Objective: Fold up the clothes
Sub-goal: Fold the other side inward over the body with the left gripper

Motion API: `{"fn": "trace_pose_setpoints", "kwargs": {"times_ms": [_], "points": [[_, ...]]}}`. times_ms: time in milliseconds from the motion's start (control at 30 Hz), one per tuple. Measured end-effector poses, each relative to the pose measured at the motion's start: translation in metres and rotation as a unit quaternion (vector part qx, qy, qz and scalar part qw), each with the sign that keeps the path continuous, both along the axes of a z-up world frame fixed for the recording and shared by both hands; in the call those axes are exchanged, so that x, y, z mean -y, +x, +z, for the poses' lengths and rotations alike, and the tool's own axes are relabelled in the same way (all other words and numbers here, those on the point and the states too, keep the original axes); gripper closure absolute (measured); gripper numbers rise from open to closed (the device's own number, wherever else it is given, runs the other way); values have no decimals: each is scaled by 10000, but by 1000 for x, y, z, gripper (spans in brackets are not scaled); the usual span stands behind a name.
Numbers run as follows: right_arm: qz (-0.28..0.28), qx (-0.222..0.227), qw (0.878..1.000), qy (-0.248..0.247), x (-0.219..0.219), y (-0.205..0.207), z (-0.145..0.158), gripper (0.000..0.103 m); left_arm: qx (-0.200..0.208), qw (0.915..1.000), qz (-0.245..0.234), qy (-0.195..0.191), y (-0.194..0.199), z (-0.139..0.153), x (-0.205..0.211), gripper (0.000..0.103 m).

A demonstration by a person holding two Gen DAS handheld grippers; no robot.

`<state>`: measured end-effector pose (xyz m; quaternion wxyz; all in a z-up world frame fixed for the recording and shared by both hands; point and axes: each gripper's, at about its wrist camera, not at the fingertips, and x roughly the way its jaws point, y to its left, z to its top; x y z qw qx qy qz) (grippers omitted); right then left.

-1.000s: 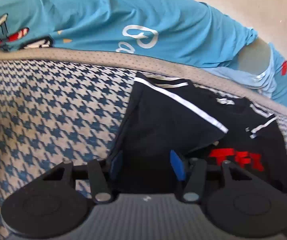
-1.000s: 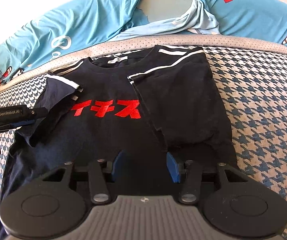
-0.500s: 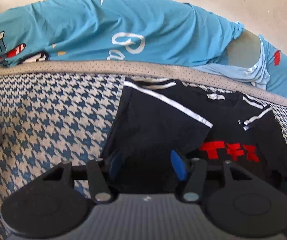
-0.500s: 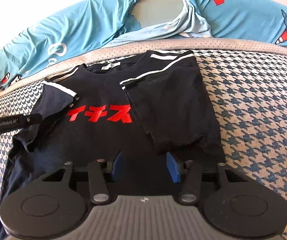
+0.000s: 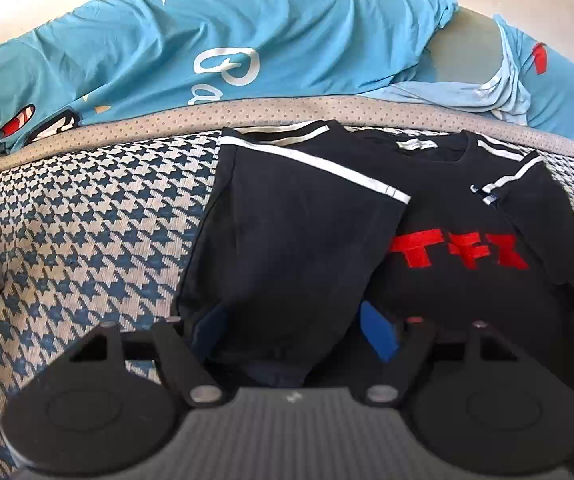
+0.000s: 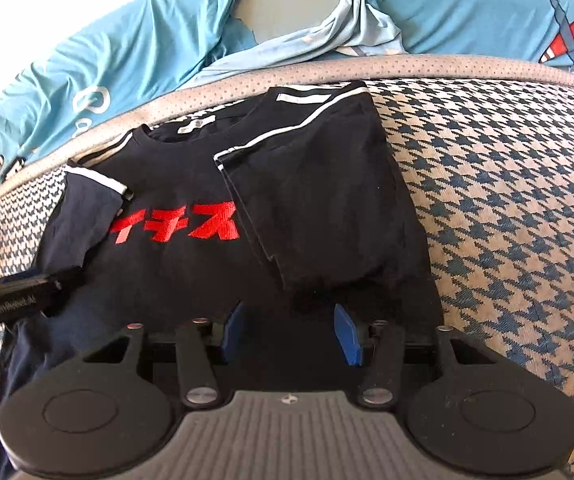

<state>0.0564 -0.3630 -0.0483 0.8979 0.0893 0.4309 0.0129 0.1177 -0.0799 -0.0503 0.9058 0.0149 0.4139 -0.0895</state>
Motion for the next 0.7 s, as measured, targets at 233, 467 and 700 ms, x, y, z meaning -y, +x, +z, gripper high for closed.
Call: {"fn": "trace_pose_setpoints", "kwargs": {"times_ms": [233,467,700], "points": [[7,411,9989,210,17,-10,11,54,99,9998,53,-163,-8,20,-10,31],[-449,737,9948,548,52,-18,17,54,1,9996,144,-234,-21,28,-18,24],[-613,749,9942,475,66,-18,3,54,-207,9995,65,-221,-30,24,-15,23]]}}
